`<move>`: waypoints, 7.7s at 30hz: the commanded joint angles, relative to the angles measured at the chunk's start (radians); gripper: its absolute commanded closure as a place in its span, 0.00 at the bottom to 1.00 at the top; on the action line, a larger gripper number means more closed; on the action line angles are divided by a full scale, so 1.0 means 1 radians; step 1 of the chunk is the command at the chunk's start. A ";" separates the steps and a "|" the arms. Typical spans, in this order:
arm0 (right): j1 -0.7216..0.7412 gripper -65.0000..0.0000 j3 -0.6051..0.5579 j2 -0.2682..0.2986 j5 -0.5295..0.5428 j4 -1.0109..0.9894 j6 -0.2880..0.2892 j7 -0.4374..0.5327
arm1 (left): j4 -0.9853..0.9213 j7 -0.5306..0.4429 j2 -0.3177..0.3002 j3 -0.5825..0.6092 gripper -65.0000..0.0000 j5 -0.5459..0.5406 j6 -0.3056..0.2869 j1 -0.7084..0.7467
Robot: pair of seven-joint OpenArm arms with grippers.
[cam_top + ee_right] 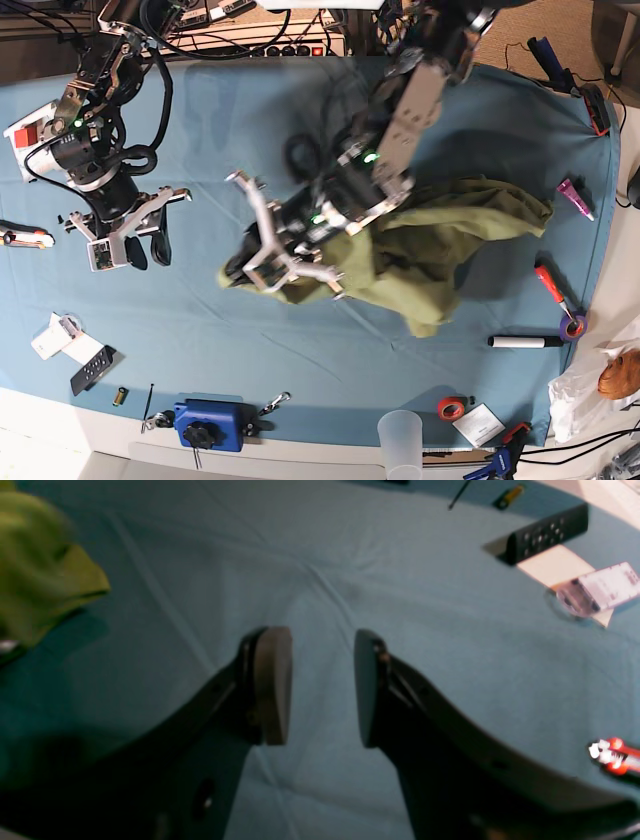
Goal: Layout the t-shirt on the table in an organized manner, then fold the t-shirt properly
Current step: 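Pull the shirt back toward the center with the left gripper, then grasp the shirt with both grippers at opposite sides, then pull the grasped shirt edge outward with the right gripper to spread it, then drag the shirt edge away from the left gripper with the right gripper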
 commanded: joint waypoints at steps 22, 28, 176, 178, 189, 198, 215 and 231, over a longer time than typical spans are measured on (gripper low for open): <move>0.013 0.67 0.194 0.074 0.071 0.017 0.007 0.015 | -0.092 0.088 0.049 0.119 0.51 0.040 0.085 -0.161; 0.012 0.67 0.194 0.074 0.084 0.017 0.040 -0.004 | 0.000 0.241 0.049 0.117 0.51 0.155 0.105 -0.161; -0.036 1.00 -0.676 -0.024 -0.184 -0.029 -0.237 -0.202 | 0.250 0.264 -0.354 -0.482 0.51 -0.153 0.050 0.105; -0.053 1.00 -0.676 -0.009 -0.182 -0.013 -0.216 -0.202 | 0.250 0.264 -0.355 -0.482 0.51 -0.153 0.049 0.105; -0.068 0.69 -0.676 -0.006 -0.182 -0.008 -0.181 -0.191 | 0.250 0.257 -0.355 -0.482 0.51 -0.153 0.050 0.105; -0.075 0.70 -0.676 -0.006 -0.266 -0.009 -0.266 -0.211 | 0.250 0.257 -0.354 -0.482 0.51 -0.153 0.050 0.105; -0.106 1.00 -0.676 -0.006 -0.281 0.018 -0.216 -0.259 | 0.250 0.239 -0.354 -0.482 0.51 -0.153 0.049 0.105; -0.169 1.00 -0.676 0.018 -0.304 0.146 -0.226 -0.268 | 0.250 0.234 -0.355 -0.482 0.51 -0.153 0.049 0.105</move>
